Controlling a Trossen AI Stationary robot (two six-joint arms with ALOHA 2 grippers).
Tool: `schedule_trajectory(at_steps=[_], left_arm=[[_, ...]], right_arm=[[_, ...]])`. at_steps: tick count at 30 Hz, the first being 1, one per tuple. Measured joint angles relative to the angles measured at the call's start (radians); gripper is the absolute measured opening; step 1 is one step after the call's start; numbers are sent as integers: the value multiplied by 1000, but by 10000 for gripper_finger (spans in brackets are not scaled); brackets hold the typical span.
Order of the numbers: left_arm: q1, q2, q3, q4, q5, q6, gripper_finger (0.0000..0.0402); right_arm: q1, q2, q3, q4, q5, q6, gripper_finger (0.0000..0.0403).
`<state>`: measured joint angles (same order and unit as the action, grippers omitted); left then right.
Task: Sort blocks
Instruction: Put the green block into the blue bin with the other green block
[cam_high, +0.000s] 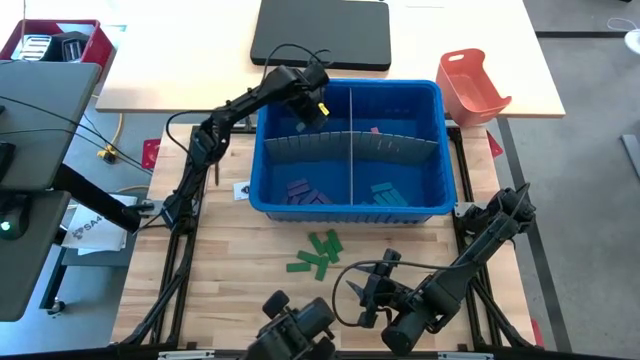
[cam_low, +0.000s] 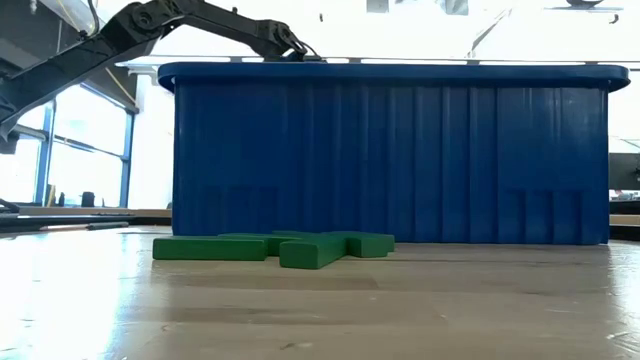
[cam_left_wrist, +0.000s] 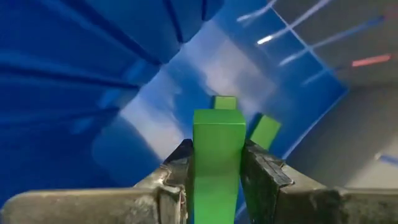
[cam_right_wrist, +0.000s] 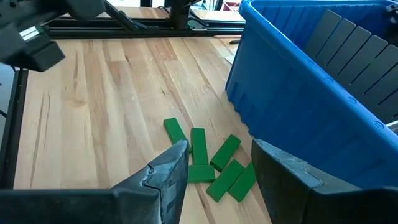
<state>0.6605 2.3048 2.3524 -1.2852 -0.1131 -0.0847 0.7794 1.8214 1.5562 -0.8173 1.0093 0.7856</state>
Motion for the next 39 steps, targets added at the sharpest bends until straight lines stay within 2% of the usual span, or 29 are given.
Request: schedule_trajectory(at_steps=[8, 14, 22, 24, 30, 39], left_arm=[[-6, 6, -14, 39, -9, -200, 85], [-2, 6, -129, 111, -12, -295, 85], [8, 6, -269, 217, 58, -357, 85], [8, 6, -299, 257, 71, -360, 86], [6, 6, -320, 261, 79, -358, 124], [21, -7, -320, 251, 179, -261, 134]], right_arm=[[0, 0, 0, 4, 0, 0, 171], [0, 0, 0, 6, -1, 0, 171], [6, 0, 0, 6, -15, 2, 171], [7, 0, 0, 6, -14, 2, 171], [7, 0, 0, 6, -13, 8, 171], [7, 0, 0, 6, -11, 10, 171]])
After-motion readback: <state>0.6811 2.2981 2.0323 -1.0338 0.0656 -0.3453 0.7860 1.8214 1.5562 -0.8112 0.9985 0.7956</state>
